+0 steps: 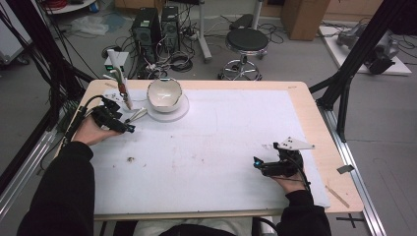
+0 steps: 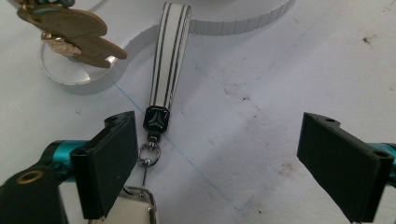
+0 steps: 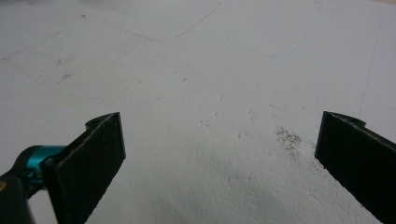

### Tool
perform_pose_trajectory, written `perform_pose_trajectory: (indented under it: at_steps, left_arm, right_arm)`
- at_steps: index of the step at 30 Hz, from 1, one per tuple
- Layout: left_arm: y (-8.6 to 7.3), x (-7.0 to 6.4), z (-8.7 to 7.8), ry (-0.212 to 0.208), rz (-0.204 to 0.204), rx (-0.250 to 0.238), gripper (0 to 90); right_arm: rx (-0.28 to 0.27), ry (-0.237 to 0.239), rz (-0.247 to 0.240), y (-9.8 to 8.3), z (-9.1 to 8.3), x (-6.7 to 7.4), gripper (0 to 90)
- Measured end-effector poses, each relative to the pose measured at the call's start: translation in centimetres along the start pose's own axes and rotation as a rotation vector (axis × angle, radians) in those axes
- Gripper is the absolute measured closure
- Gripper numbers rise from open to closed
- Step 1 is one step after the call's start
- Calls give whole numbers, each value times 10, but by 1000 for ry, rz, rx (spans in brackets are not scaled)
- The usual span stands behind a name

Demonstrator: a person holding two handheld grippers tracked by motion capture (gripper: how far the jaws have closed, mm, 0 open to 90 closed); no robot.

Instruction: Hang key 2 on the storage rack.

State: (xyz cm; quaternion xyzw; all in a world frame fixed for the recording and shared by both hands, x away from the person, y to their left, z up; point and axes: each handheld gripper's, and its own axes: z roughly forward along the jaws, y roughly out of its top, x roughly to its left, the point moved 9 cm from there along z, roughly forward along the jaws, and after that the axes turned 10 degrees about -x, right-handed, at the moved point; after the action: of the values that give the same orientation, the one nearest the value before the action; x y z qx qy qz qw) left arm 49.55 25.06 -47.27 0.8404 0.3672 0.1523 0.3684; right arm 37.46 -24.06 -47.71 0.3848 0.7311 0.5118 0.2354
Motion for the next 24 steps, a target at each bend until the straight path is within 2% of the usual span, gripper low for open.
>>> perform_pose_trajectory:
  at_steps: [1, 2, 3, 9, 12, 17, 18, 19, 24]
  left_arm:
    - [0, -1, 3, -1, -4, 9, 146]
    - [1, -2, 8, -5, 19, 34, 154]
    - [3, -3, 12, -9, 25, 41, 162]
    - [8, -2, 27, -16, 13, 65, 186]
    - [12, -3, 36, -11, 31, 66, 199]
    - [19, 4, 51, 58, 49, 60, 211]
    - [19, 4, 51, 58, 49, 60, 215]
    - [21, 8, 53, 82, 53, 37, 222]
    - [21, 11, 56, 107, 50, 30, 253]
  right_arm:
    - [1, 0, 0, 0, 0, 0, 7]
    - [5, 1, 4, -1, 0, 0, 7]
    - [6, 0, 2, -1, 1, 0, 7]
    - [8, 0, -1, -1, 1, 0, 7]
    - [8, 0, -2, -1, 1, 0, 8]
    - [11, 6, -2, -3, 2, 1, 8]
    - [11, 6, -2, -3, 2, 1, 8]
    - [13, 9, -7, -3, 1, 1, 8]
    - [28, 14, -1, -7, 2, 2, 8]
